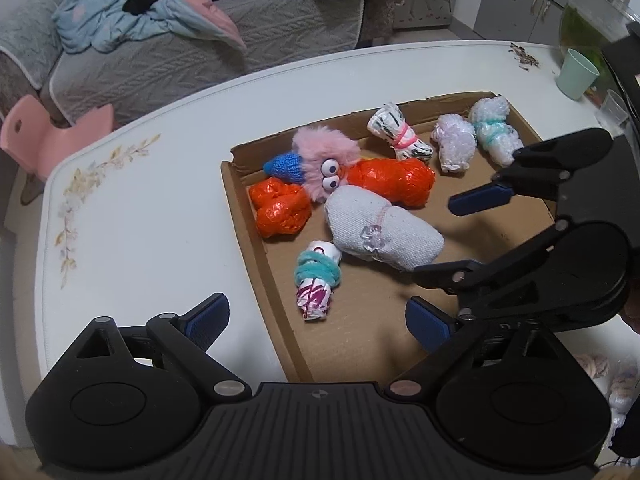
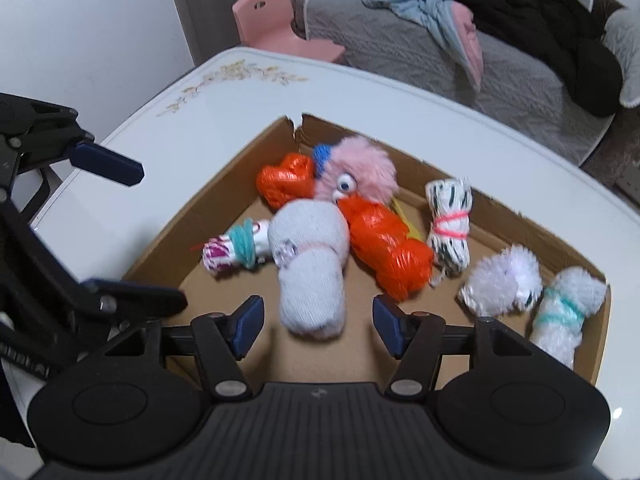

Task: Organize objects
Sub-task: 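Carry both sock bundles into the tray, lower them and open both grippers, then grasp the white rolled bundle with the left gripper while the right grasps the bubble-wrapped striped bundle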

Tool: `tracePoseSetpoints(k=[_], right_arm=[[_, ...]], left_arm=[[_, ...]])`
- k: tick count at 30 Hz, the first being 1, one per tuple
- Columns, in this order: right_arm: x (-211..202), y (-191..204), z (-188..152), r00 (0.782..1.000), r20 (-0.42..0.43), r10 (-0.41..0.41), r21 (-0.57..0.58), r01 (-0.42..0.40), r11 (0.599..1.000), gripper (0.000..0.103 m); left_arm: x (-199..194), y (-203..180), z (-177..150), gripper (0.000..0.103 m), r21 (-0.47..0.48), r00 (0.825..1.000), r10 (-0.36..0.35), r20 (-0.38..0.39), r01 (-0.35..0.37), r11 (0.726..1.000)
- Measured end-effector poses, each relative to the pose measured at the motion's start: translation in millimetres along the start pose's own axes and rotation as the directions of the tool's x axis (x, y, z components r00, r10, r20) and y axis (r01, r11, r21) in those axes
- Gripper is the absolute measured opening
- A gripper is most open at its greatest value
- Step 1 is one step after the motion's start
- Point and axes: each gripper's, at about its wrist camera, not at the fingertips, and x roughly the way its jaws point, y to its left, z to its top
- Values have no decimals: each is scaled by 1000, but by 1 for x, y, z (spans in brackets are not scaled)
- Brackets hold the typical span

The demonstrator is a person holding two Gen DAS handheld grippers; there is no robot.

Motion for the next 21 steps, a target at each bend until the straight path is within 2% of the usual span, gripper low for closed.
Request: tracePoseSetpoints(k=[5, 9, 12, 16, 21], right_arm=[[-2, -5, -2, 1000, -19, -11, -9, 11, 1000, 63], [-21, -5, -12, 999, -9, -42, -21, 42, 999, 76], [-38, -6, -24, 998, -2, -60, -10, 60, 998, 80], [-62, -5, -40, 997, 28, -69, 44, 68, 997, 86], [-97, -8, -78, 997, 51, -60, 148, 52, 988, 88]], left_arm=[[-3, 1, 0, 97, -32, 1000, -17, -3, 17, 999], [-12, -3, -5, 97, -39, 1000, -27, 6, 27, 999], [-22, -8, -9, 97, -57, 999, -37, 17, 38, 998], [-37, -19, -18, 98, -55, 998, -49, 29, 51, 997], [-59, -31, -51, 102, -64, 997, -77, 24, 79, 995]])
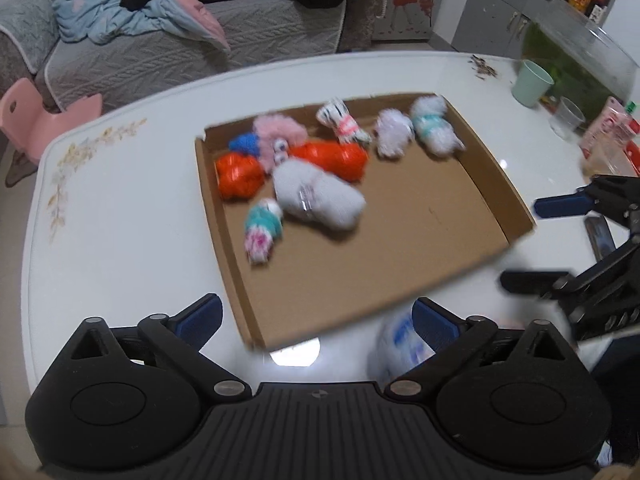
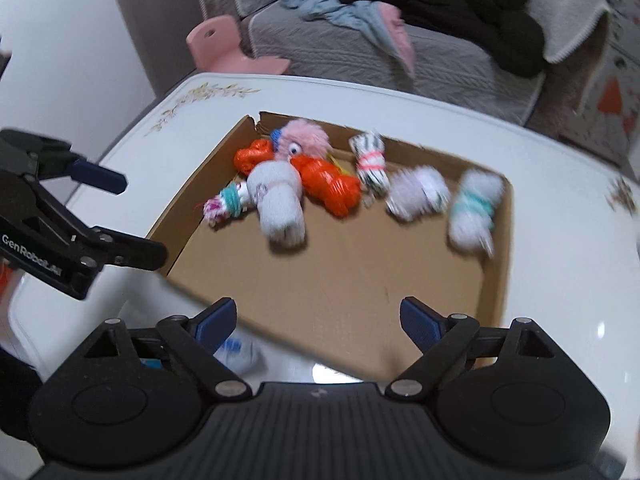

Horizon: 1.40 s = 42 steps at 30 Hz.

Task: Organize objects
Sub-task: 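Grasp the white rolled bundle with the left gripper while the right grasps the bubble-wrapped striped bundle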

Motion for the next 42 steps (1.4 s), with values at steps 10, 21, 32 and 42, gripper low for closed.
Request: tracePoseSetpoints(k=[10, 21, 32, 42], right_arm=[[-42, -12, -76, 976, -203, -75, -23, 72, 997, 89], [0, -13, -105, 875, -472, -108, -226, -2, 974, 77], [41, -21, -99, 854, -503, -136, -291, -19, 956, 39], [50, -33, -84, 898, -439, -36, -189, -53, 981, 40]], left_arm=[[1, -11, -78, 102, -46, 990, 8, -138, -15, 999], [32, -1, -101, 102, -143, 969, 2, -247, -39, 989], [52, 2, -103, 102, -52, 956, 171, -238, -188, 981], [47, 12, -96, 102, -139, 969, 121, -213, -153, 978]])
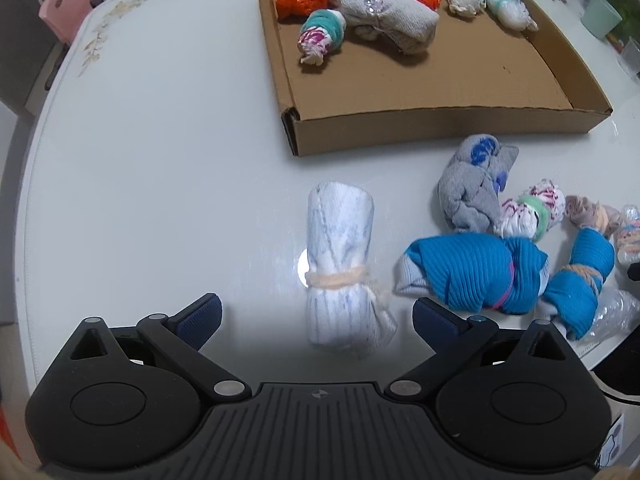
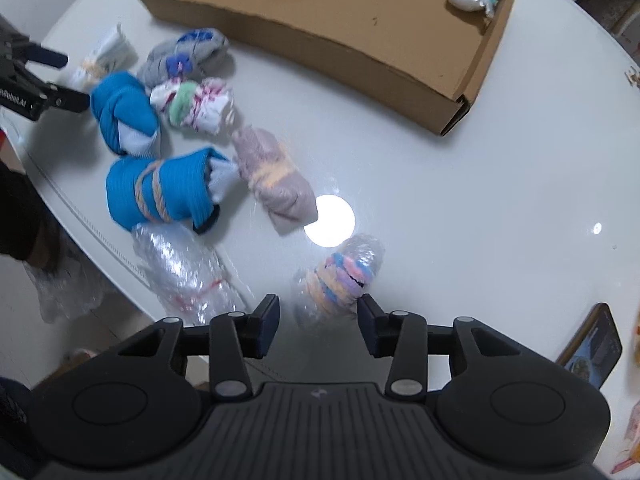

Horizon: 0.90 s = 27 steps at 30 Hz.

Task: Organize objects
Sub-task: 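Grasp the white rolled bundle with the left gripper while the right grasps the bubble-wrapped striped bundle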

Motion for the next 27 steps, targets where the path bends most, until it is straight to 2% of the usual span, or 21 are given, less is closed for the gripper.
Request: tracePoseSetpoints(k=[7, 11, 13, 17, 20, 27], right_arm=[[7, -11, 8, 998, 53, 23, 49, -26, 998, 39], [18, -10, 16, 999, 44, 22, 38, -23, 999, 34], [22, -9, 19, 999, 46, 17, 31, -18, 999, 34], [27, -11, 26, 998, 54, 19, 40, -22, 999, 33], [31, -15, 30, 998, 62, 29, 58, -33, 998, 33], [39, -21, 42, 996, 84, 35, 87, -42, 995, 33]], left_arm=[[9, -4, 7, 99, 27, 999, 15, 45, -16, 1000], [14, 0, 8, 74, 23, 999, -12, 50, 11, 1000], [15, 1, 9, 72, 21, 998, -16, 58, 14, 1000], [12, -1, 10, 60, 34, 997, -24, 74, 21, 999], [12, -2, 10, 42, 47, 996, -23, 82, 19, 999], [2, 5, 13, 39, 6, 996, -41, 78, 41, 999]])
